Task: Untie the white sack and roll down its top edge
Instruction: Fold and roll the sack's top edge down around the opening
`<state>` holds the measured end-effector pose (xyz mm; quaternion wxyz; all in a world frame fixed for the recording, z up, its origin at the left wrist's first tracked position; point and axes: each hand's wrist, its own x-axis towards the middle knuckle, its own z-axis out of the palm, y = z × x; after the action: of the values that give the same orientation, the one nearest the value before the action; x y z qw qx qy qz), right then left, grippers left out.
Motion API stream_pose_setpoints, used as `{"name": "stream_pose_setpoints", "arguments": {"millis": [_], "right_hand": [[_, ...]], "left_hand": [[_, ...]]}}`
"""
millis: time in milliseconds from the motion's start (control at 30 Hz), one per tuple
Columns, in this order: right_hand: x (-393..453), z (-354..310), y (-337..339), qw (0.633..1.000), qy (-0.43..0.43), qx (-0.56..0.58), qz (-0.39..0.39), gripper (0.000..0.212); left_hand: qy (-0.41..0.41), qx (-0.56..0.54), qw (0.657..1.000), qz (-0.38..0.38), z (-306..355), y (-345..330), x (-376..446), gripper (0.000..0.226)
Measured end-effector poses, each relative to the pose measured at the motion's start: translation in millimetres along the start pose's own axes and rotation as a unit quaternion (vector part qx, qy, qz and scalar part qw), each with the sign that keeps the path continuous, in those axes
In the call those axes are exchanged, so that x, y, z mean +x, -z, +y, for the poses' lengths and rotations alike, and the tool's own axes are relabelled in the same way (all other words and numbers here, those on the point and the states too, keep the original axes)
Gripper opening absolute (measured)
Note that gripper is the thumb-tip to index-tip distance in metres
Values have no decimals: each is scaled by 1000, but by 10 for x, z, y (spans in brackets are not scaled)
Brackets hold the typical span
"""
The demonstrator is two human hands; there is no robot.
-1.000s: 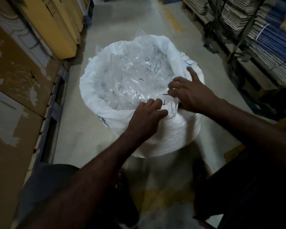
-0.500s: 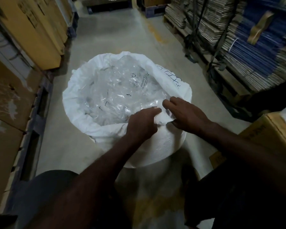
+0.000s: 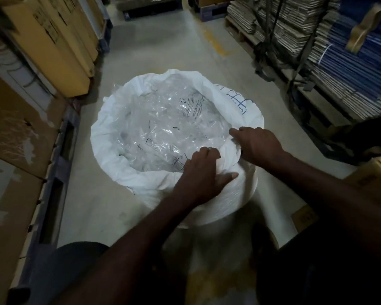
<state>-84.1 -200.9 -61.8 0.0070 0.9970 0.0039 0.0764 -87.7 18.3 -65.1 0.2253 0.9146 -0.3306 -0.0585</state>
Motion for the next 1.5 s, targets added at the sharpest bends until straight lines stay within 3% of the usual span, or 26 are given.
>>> {"name": "stream_pose_setpoints", "arguments": {"millis": [100, 200, 267, 367, 500, 567, 633, 700, 767, 867, 1000, 1133, 1233, 1333, 1400, 1500], "right_hand": [[128, -116, -59, 996, -32, 24, -76, 32], [334, -147, 93, 965, -51, 74, -245, 51], [511, -78, 287, 947, -60, 96, -301, 43], [678, 35, 552, 949, -126, 151, -246, 33], [834, -11, 576, 964, -152, 216, 20, 25], [983, -69, 523, 961, -143, 222, 79, 29], [1139, -113, 408, 968, -141, 208, 32, 48], [1252, -126, 264, 976, -117, 186, 7, 48], [1304, 8, 177, 975, -95, 201, 27, 45], [1290, 507, 130, 963, -154, 203, 84, 47], [1068, 1149, -153, 945, -252, 200, 54, 44], [835, 1244, -495, 938, -305, 165, -9, 45], [849, 1185, -460, 946, -288, 147, -27, 51], [933, 1167, -392, 968, -234, 86, 23, 60], [939, 1151, -479, 976, -205, 71, -18, 63], [856, 1168, -700, 957, -230, 128, -122, 64]], "left_hand": [[18, -123, 992, -19, -187, 264, 248, 33], [24, -134, 990, -42, -348, 388, 521, 30], [30, -145, 988, -42, -437, 440, 734, 23], [24, -167, 986, -1, -536, 509, 1031, 16], [-14, -178, 981, 79, -600, 535, 1275, 11], [-42, -167, 980, 97, -606, 538, 1351, 9], [-65, -150, 979, 125, -597, 553, 1426, 8], [-84, -125, 976, 159, -582, 578, 1480, 7], [-101, -100, 972, 187, -601, 620, 1516, 5], [-120, -39, 972, 198, -751, 690, 1528, 12], [-89, 51, 988, 117, -1021, 622, 1424, 38], [-53, 130, 990, -2, -1097, 309, 1307, 62], [-72, 164, 983, -38, -1073, 45, 1272, 70], [-64, 224, 970, -67, -1169, -193, 1145, 71], [-59, 232, 967, -90, -1214, -315, 1040, 67], [-64, 200, 974, -82, -1089, -419, 988, 62]]}}
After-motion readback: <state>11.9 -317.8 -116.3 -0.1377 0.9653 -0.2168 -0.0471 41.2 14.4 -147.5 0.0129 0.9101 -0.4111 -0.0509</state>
